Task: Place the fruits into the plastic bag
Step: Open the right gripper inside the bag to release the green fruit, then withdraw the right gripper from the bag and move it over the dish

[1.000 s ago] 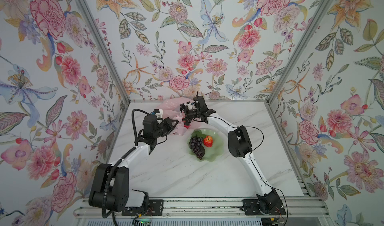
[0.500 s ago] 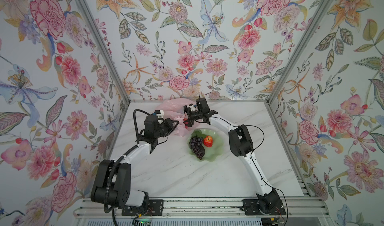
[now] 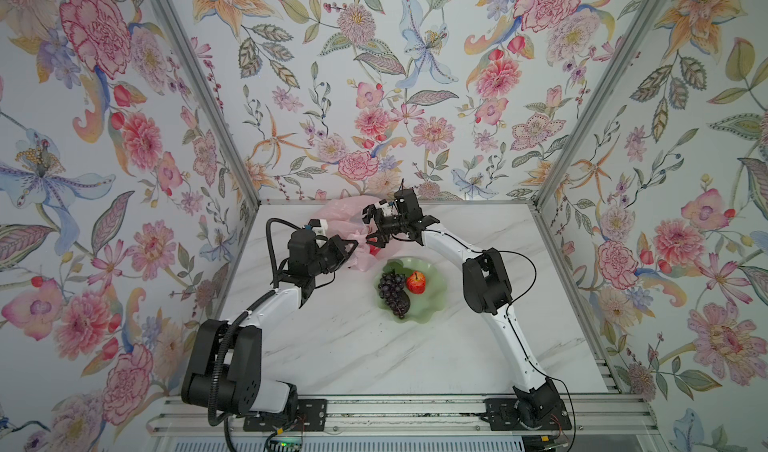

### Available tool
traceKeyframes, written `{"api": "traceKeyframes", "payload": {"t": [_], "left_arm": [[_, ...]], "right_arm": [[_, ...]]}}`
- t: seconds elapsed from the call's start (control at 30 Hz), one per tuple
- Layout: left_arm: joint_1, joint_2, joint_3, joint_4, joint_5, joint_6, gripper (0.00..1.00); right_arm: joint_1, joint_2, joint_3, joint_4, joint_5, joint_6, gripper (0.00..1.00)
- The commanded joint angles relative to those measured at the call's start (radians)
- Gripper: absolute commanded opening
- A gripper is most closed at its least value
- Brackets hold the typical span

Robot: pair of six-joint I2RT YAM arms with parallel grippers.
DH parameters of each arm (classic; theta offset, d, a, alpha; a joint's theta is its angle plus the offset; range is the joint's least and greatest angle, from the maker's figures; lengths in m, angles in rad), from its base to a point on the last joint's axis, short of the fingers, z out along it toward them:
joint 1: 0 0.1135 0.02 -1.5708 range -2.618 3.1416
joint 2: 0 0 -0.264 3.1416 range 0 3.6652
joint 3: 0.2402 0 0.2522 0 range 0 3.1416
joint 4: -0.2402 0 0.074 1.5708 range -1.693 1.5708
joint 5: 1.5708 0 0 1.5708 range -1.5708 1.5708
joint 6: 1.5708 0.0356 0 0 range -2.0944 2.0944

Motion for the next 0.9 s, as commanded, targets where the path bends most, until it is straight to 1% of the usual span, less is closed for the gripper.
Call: {"api": "traceKeyframes", "payload": {"t": [0.0,0.4,0.6,0.87], "left_arm": [[-0.005,-0.012,-0.017,0.016,0.004,-0.009,0.00],[-0.003,-0.032,-0.031,0.004,0.001,-0.008,0.00],[0.000,-0.034,-0.026,-0.008,-0.002,0.005,0.00],[0.001,-0.031,-0.021,-0.023,-0.005,0.014,0.00]], "right_arm": [[-0.011,-0.070,-0.036,-0.016,-0.001,-0.036,0.99],[-0.035,-0.189,-0.162,-0.048,-0.001,-0.119,0.99],[-0.042,-0.255,-0.209,-0.149,0.002,-0.230,0.99],[-0.059,-0.341,-0.267,-0.287,0.033,-0.376,0.99]]}}
